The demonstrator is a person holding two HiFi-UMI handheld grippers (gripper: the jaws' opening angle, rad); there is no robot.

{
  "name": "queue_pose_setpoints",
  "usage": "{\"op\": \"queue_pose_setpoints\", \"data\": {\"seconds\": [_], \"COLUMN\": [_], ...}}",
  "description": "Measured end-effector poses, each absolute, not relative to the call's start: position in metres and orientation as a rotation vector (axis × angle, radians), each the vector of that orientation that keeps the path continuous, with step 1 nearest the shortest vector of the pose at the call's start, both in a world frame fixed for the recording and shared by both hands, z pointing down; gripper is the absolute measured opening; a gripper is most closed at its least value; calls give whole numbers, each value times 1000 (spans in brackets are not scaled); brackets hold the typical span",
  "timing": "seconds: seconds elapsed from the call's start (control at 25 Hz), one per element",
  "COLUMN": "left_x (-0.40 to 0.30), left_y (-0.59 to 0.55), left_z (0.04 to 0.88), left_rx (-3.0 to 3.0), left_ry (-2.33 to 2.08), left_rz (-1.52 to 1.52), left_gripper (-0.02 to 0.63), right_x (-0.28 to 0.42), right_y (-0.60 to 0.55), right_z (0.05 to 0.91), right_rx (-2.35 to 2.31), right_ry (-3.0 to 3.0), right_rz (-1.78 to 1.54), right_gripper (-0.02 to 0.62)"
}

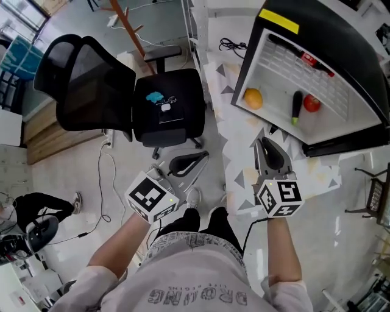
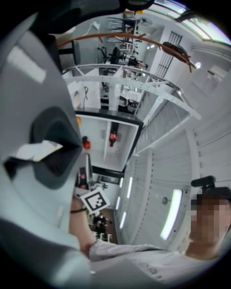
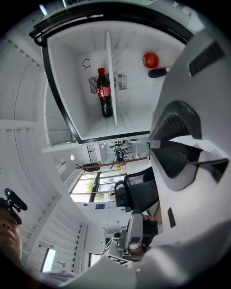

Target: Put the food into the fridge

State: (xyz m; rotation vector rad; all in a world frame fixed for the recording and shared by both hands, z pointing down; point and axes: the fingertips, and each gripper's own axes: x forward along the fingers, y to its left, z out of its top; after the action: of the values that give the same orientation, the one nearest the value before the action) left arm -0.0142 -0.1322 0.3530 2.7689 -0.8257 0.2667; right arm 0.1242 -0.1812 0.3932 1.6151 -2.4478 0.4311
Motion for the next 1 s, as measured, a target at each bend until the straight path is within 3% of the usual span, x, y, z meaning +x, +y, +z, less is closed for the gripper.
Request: {"op": "queue_pose_setpoints", "data": {"seconds": [0.36, 1.0], "left_x": [-14, -11], "left_y": [-123, -120], "left_z": [338, 318], "left_rx": [2826, 2887], "left_ry": [-753, -674], "left_rz": [259, 222], "left_gripper": [6, 6], "right_x": [123, 95], "right_y": [-148, -127], "right_z": [368, 335], "right_rx": [1672, 1657], "right_ry": [-2467, -2536], "right_rz": [437, 410], "right_gripper": [14, 5]}}
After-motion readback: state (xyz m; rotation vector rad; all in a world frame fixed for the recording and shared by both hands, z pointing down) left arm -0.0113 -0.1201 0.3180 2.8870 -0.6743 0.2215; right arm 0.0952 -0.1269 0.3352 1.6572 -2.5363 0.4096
